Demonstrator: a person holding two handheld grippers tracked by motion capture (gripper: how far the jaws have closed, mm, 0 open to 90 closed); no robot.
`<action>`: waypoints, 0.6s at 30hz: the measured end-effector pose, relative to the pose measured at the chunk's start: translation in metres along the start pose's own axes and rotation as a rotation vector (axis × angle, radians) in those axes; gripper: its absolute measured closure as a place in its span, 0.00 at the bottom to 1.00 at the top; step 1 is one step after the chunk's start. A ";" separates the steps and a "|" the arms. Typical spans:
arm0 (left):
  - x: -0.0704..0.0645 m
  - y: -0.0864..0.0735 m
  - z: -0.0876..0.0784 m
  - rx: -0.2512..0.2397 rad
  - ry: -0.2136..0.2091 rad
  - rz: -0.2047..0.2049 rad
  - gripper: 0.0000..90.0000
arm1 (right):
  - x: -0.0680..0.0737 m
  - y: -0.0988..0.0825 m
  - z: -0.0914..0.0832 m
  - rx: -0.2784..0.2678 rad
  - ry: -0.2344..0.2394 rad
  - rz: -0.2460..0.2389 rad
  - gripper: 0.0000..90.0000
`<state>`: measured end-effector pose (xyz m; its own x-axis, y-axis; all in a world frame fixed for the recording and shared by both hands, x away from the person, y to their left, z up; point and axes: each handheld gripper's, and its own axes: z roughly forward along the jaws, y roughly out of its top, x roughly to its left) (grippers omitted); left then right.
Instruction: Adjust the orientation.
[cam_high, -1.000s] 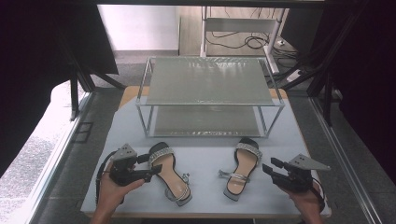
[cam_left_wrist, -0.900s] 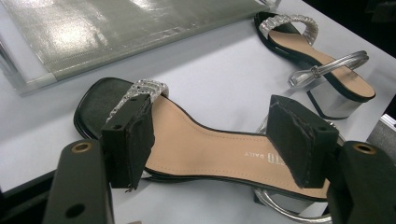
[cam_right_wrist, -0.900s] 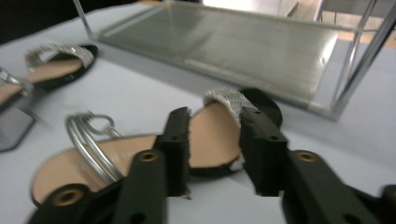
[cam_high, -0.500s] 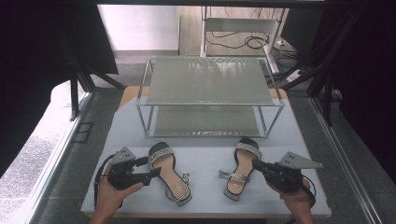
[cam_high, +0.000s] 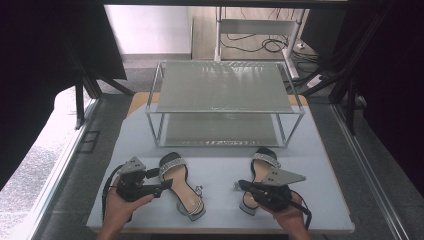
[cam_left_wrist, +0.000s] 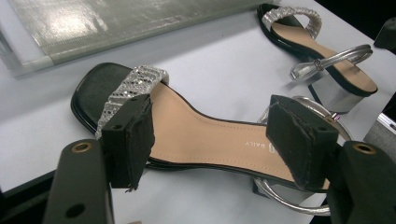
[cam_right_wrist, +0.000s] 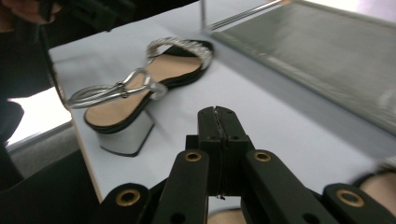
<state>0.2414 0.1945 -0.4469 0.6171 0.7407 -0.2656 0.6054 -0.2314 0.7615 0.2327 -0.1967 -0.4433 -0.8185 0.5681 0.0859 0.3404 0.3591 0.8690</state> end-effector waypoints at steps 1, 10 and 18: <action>0.000 0.000 0.001 0.001 0.003 0.000 0.36 | 0.007 0.000 0.009 0.021 0.024 -0.019 1.00; 0.001 0.000 -0.003 -0.009 0.010 -0.001 0.36 | 0.043 -0.005 0.046 0.108 0.101 -0.110 1.00; 0.005 0.000 -0.006 -0.015 0.023 -0.011 0.36 | 0.058 -0.012 0.070 0.164 0.129 -0.133 1.00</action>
<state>0.2411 0.2016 -0.4452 0.5987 0.7576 -0.2599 0.6042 -0.2141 0.7675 0.2137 -0.1161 -0.4828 -0.9098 0.4124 0.0464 0.2875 0.5456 0.7872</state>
